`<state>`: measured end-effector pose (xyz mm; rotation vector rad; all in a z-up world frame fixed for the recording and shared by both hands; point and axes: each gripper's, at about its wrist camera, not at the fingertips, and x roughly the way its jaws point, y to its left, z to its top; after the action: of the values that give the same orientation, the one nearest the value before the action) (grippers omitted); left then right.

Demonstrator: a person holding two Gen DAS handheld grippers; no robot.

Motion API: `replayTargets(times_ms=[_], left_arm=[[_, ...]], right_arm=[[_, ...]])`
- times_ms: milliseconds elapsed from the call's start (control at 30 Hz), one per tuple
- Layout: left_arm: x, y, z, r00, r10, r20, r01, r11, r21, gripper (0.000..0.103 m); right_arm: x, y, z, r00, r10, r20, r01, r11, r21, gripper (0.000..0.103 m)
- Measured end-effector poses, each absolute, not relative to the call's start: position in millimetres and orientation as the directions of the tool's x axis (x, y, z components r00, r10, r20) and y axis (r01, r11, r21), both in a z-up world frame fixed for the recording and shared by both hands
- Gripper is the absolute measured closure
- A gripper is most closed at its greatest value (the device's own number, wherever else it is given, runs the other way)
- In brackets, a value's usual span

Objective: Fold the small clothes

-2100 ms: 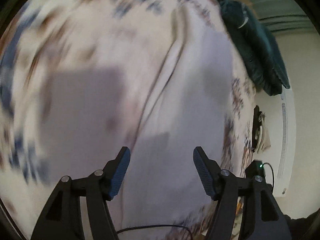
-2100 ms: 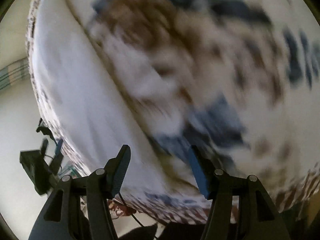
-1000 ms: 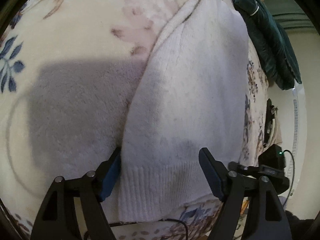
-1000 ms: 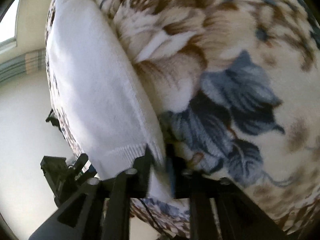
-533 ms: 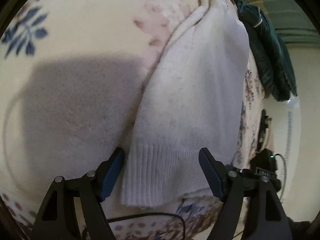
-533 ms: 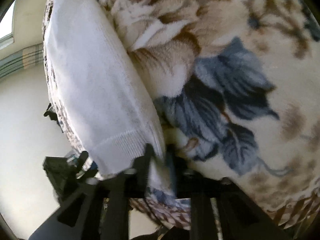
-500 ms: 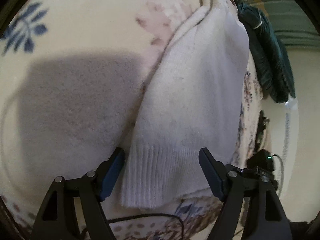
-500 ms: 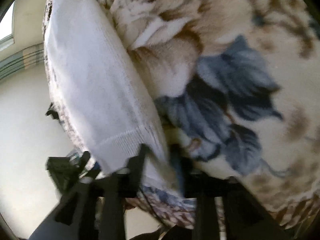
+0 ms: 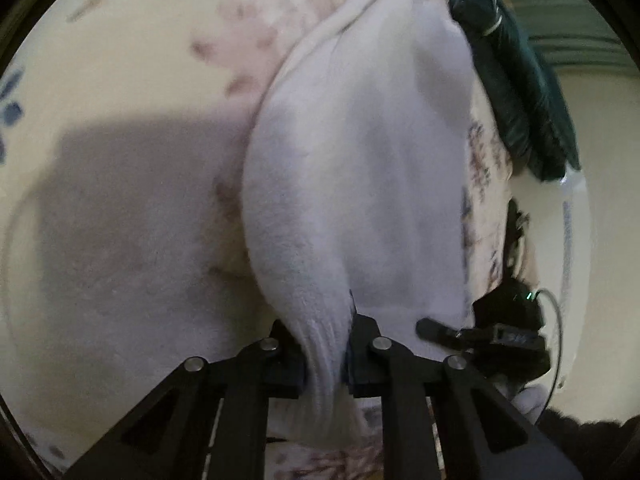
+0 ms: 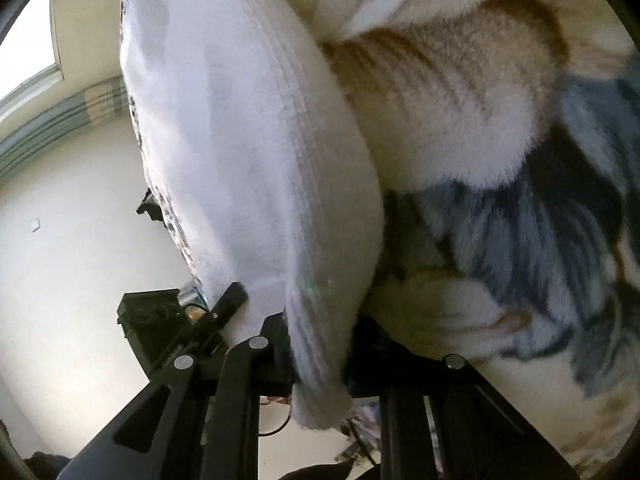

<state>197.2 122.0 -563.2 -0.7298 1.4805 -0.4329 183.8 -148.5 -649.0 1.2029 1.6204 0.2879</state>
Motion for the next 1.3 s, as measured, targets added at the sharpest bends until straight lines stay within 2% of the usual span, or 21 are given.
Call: replayTargets(times_ms=[133, 300, 500, 567, 633, 667, 700, 733, 767, 800, 833, 900, 1033, 1133, 1200, 1300], left_arm=[[219.6, 122.3, -524.6, 0.151, -0.715, -0.683, -0.165, 0.663, -0.73, 0.092], [291.8, 107.7, -472.9, 0.26, -0.748, -0.611, -0.063, 0.618, -0.784, 0.092], [418.0, 88.1, -455.9, 0.34, -0.752, -0.564, 0.036, 0.61, -0.792, 0.092], [459.6, 85.2, -460.6, 0.343, -0.751, -0.564, 0.027, 0.608, -0.794, 0.091], [505.2, 84.2, -471.1, 0.344, -0.743, -0.575, -0.012, 0.609, -0.793, 0.084], [519.0, 84.6, -476.9, 0.338, -0.735, -0.587, -0.032, 0.615, -0.788, 0.08], [534.9, 89.3, -481.6, 0.341, -0.732, -0.59, -0.059, 0.61, -0.79, 0.068], [544.8, 95.6, -484.2, 0.361, -0.729, -0.582, -0.081, 0.597, -0.798, 0.052], [545.0, 102.6, -484.4, 0.385, -0.736, -0.556, -0.084, 0.572, -0.816, 0.047], [546.2, 111.8, -483.4, 0.414, -0.737, -0.534, -0.09, 0.55, -0.83, 0.038], [546.5, 118.6, -482.7, 0.433, -0.727, -0.533, -0.097, 0.55, -0.829, 0.035], [538.8, 133.8, -482.5, 0.46, -0.71, -0.534, -0.092, 0.56, -0.823, 0.033], [523.0, 140.1, -502.7, 0.406, -0.648, -0.644, -0.082, 0.677, -0.732, 0.032], [522.3, 130.5, -535.6, 0.31, -0.663, -0.681, -0.086, 0.694, -0.715, 0.032], [522.9, 118.9, -557.0, 0.244, -0.695, -0.677, -0.086, 0.679, -0.729, 0.032], [522.2, 102.3, -580.7, 0.169, -0.732, -0.66, -0.096, 0.654, -0.75, 0.032]], right_arm=[[193.7, -148.6, -621.3, 0.107, 0.818, -0.565, 0.558, 0.421, 0.715, 0.087], [253.6, -157.0, -569.2, 0.203, 0.811, -0.549, 0.523, 0.384, 0.761, 0.087], [410.5, -176.7, -526.1, 0.316, 0.759, -0.569, 0.428, 0.421, 0.8, 0.087], [463.9, -181.5, -521.2, 0.337, 0.742, -0.58, 0.413, 0.437, 0.799, 0.087], [516.2, -184.7, -522.7, 0.335, 0.723, -0.604, 0.412, 0.464, 0.784, 0.086], [541.2, -186.2, -525.0, 0.343, 0.719, -0.604, 0.409, 0.465, 0.786, 0.084], [560.4, -189.7, -528.7, 0.34, 0.724, -0.6, 0.412, 0.46, 0.787, 0.082], [579.6, -190.7, -533.2, 0.329, 0.731, -0.598, 0.423, 0.452, 0.785, 0.077], [584.9, -198.0, -537.1, 0.333, 0.74, -0.584, 0.424, 0.436, 0.794, 0.075], [592.8, -202.0, -537.1, 0.351, 0.74, -0.574, 0.42, 0.424, 0.803, 0.067], [588.0, -215.7, -533.8, 0.36, 0.736, -0.574, 0.411, 0.427, 0.806, 0.049], [586.2, -222.7, -529.2, 0.378, 0.742, -0.554, 0.377, 0.423, 0.824, 0.04], [553.0, -239.6, -543.8, 0.313, 0.686, -0.657, 0.362, 0.554, 0.75, 0.025], [530.2, -244.2, -570.2, 0.233, 0.673, -0.702, 0.357, 0.613, 0.705, 0.017], [520.7, -239.1, -595.1, 0.177, 0.72, -0.671, 0.362, 0.586, 0.725, 0.014], [513.2, -227.0, -623.4, 0.159, 0.81, -0.565, 0.353, 0.487, 0.799, 0.006]])
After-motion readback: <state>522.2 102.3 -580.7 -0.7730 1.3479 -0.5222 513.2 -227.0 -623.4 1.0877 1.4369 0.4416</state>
